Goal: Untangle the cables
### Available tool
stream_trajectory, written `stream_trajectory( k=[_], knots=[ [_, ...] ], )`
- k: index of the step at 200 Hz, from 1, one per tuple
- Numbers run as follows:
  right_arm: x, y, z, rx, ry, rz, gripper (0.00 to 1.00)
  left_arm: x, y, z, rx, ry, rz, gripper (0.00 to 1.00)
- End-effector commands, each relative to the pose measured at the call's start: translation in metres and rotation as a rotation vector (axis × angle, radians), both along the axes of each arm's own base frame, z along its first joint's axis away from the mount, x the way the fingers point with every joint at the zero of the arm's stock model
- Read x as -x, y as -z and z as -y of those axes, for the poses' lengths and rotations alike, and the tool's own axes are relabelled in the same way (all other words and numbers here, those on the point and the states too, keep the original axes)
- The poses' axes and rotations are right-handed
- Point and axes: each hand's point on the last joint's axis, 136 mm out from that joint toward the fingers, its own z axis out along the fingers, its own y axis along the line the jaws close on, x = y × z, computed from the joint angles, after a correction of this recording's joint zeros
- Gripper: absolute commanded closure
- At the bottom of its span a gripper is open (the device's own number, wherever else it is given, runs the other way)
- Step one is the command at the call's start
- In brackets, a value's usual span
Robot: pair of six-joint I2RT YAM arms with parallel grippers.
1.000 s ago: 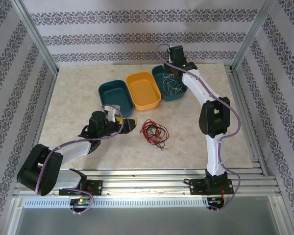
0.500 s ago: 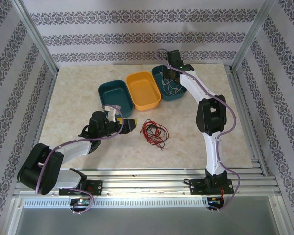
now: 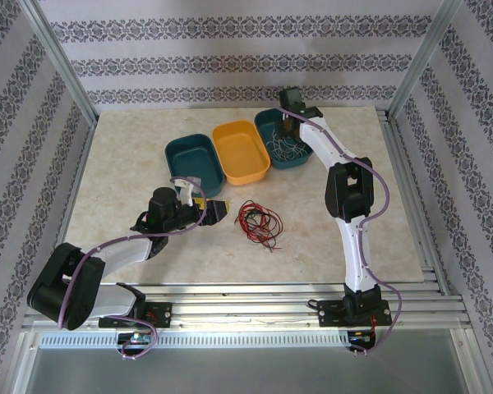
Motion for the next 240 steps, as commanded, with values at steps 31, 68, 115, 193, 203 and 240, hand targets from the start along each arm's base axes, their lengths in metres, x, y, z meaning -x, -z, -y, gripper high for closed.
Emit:
stream_trajectory(
  k=[31,68,115,193,203,240],
  knots=[
    [0.002,-0.051,0.005,-0.031,0.033,0.074,0.51,0.002,-0.007,0.001,0.008,-0.004,0.029,0.01],
    [0.014,-0.077,0.002,-0.066,0.033,0.111,0.42,0.000,-0.006,0.000,0.004,-0.011,0.017,0.01],
    [0.053,-0.098,-0.004,-0.098,0.052,0.161,0.02,-0.005,-0.007,0.001,-0.044,-0.010,-0.021,0.07],
    [0.155,-0.088,0.009,-0.183,0.200,0.102,0.02,0.003,0.002,0.038,-0.207,0.152,-0.116,0.26],
    [0.169,-0.084,0.014,-0.200,0.224,0.094,0.02,0.005,0.003,0.046,-0.237,0.190,-0.115,0.30],
    [0.222,-0.063,0.035,-0.278,0.327,0.065,0.02,0.010,0.008,0.067,-0.324,0.318,-0.052,0.39]
  ],
)
